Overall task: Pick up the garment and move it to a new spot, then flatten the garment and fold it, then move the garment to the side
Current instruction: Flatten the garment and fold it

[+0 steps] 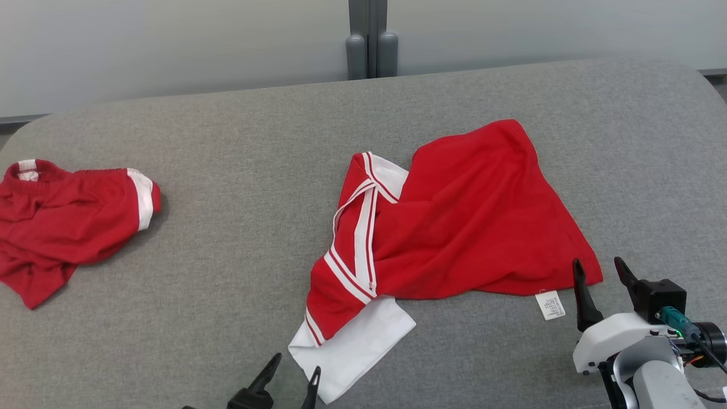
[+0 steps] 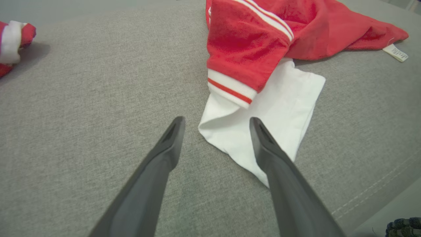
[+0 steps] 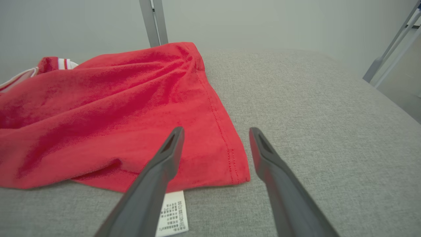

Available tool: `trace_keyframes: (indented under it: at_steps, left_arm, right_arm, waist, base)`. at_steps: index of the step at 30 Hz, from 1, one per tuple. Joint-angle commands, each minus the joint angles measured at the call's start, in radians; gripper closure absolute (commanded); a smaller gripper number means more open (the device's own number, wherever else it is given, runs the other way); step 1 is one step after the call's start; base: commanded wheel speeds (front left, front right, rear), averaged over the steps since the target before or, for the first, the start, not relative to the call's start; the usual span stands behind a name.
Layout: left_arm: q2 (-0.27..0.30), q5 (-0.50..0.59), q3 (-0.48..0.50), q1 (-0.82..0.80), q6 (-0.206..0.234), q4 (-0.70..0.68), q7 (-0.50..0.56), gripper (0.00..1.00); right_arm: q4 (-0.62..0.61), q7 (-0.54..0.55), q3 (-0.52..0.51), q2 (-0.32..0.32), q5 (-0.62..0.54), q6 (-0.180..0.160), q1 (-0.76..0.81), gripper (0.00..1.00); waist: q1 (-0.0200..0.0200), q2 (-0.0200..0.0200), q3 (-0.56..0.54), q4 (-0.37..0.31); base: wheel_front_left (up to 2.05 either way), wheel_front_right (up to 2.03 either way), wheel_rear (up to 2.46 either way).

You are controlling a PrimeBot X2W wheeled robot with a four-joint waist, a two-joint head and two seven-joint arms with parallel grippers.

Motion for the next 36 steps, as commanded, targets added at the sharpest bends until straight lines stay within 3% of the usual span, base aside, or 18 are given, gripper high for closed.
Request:
trace_keyframes:
  at_steps: [1, 13, 25, 36]
  left_arm:
    - [0.012, -0.011, -0.018, -0.028, -0.004, 0.02, 0.0, 0.0]
    - [0.02, -0.11, -0.1, -0.096, -0.004, 0.205, 0.002, 0.0]
    - [0.012, -0.28, -0.238, -0.165, -0.005, 0.227, 0.006, 0.0]
    - [0.026, -0.321, -0.292, -0.218, -0.005, 0.213, 0.003, 0.0]
  right_arm:
    - [0.021, -0.003, -0.005, -0.007, -0.002, -0.001, -0.017, 0.0]
    - [0.141, -0.003, -0.003, -0.009, 0.019, -0.001, -0.094, 0.0]
    - [0.253, -0.003, 0.003, -0.004, 0.099, -0.001, -0.152, 0.0]
    - [0.343, -0.003, -0.01, -0.008, 0.142, -0.001, -0.18, 0.0]
  waist:
    - [0.0, 0.0, 0.01, -0.005]
    - [0.0, 0.0, 0.041, -0.024]
    - [0.0, 0.0, 0.065, -0.017]
    - [0.0, 0.0, 0.076, -0.009]
  base:
    - [0.0, 0.0, 0.0]
    - [0.0, 0.0, 0.0]
    - [0.0, 0.0, 0.0]
    - [0.0, 0.0, 0.0]
